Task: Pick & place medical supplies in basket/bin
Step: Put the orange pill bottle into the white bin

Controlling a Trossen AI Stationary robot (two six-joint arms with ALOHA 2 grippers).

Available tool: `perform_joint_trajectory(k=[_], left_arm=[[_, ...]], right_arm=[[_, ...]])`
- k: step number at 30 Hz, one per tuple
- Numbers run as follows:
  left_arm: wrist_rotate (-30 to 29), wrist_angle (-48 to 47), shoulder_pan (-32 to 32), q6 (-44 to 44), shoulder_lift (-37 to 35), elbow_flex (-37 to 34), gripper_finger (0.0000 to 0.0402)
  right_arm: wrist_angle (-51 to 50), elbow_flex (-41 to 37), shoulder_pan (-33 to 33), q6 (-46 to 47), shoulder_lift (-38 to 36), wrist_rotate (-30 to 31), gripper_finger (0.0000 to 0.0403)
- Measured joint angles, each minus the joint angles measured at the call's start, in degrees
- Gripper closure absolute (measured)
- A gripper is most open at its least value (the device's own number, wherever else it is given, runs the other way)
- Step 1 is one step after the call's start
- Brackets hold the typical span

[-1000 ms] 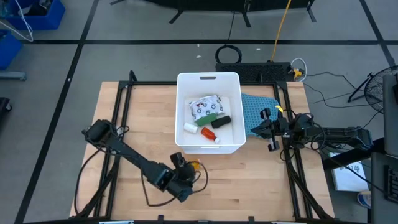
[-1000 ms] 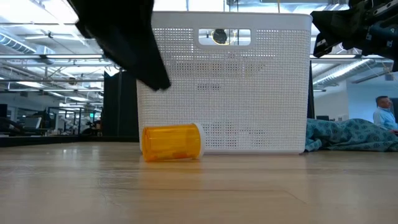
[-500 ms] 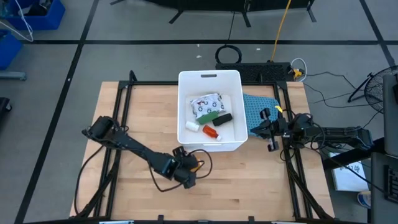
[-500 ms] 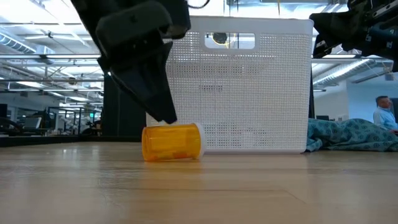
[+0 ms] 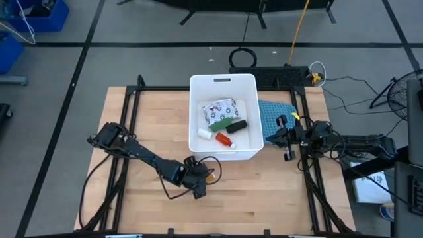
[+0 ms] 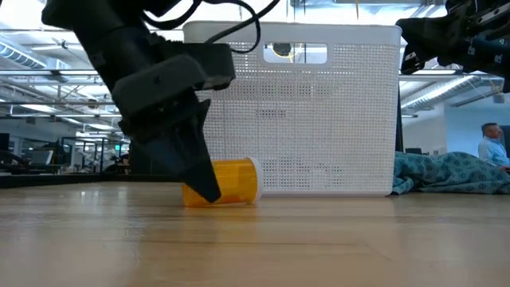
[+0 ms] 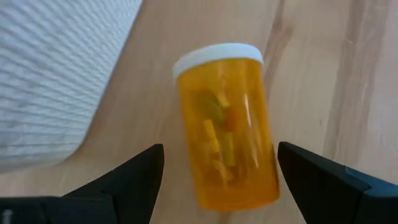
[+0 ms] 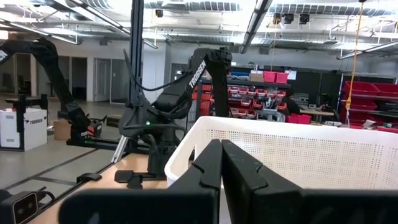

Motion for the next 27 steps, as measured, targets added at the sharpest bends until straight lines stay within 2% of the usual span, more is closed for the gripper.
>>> perform_joint_trajectory(k=[3,9,19,23,27], left_arm=[[0.57,0.3,-0.02,0.47,0.0,-0.7,0.0109],[2.78,0.83,-0.07,0.5,0.0,-0.68,0.0229],[3.1,0.65,-1.34,3.59,-1.46,-0.7,0.0227],[1.69,0.02,-4.5,8.12,-7.11,-0.68,0.0227],[-3.38,-3.71,-9.64,12.62,-16.3,-0.61,0.0227]], right_arm=[[0.0,0.0,0.0,-0.09,0.0,0.0,0.0403],[0.02,0.0,0.0,-0.09,0.0,0.0,0.0403],[0.02,0.04,0.02,-0.08,0.0,0.0,0.0403],[0.02,0.04,0.02,-0.07,0.0,-0.01,0.0403],[-0.28,0.04,0.02,-0.07,0.0,0.0,0.0403]])
